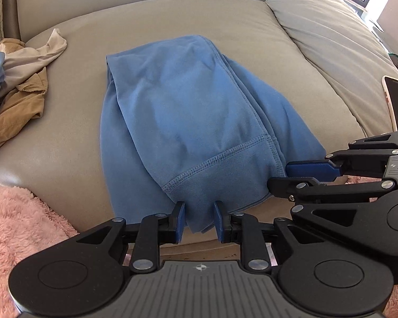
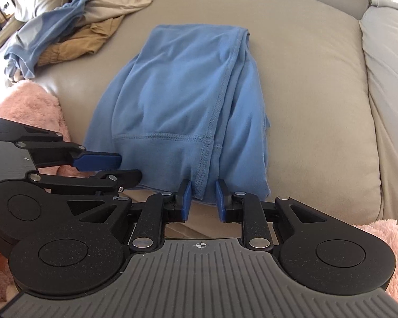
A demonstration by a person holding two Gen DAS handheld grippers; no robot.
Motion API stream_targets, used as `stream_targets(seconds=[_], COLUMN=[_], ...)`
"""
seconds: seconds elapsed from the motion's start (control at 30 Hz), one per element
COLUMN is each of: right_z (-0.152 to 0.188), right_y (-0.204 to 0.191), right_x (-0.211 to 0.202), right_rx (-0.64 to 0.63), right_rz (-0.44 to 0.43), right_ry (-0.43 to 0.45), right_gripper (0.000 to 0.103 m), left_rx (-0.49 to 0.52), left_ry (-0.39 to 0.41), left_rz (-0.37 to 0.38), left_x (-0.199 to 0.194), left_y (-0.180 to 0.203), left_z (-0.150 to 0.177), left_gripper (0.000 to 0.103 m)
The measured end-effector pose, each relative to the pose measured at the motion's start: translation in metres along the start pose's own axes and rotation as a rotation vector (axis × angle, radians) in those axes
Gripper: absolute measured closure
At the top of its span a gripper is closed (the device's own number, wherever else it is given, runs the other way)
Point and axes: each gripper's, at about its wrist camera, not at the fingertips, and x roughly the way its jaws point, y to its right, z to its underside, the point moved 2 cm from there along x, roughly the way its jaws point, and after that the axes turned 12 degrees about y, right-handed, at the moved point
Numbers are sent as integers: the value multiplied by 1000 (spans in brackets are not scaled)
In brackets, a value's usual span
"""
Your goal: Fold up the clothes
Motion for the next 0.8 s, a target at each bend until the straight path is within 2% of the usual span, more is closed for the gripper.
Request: stream_targets(seconds=[0.17,0.23,0.3,0.33,0.4,0.47,0.63,0.7,0.8], right_z=[-2,-5,-9,-11,-18,-23,-40,-48,-60], right_y=[2,3,5,6,9,12,20,24,33], right_x=[-7,-16,-27,-32,-42,-47,-45,-38,-24], right_rx=[9,16,22,24,26,22,-27,-32,-5], right_rz=[-2,-6,-11,-14,-26,-29,-20,-23,-24], right_ry=[2,20,42,53,78,104,189,206,217], right_gripper=[75,67,58,57,57,50,42,42,38], left_rx=[-9,-10,-16,-24,-52,-89,-189,-219,-262], left_ry=[16,31,51,61,83,103,147,160,154], left_rz=[5,2,-6,-7,-12,-32,-109,-131,-123], left_x=[-10,-17,-27,-31,-38,-42,-35,-29,-16], left_y=[-2,-4,-10,-13,-22,-32,-64,-74,-87], left_z=[-2,-4,-7,-9,-12,-16,-33,-42,-52], left_gripper=[79,69,67,67,65,63,58,55,48])
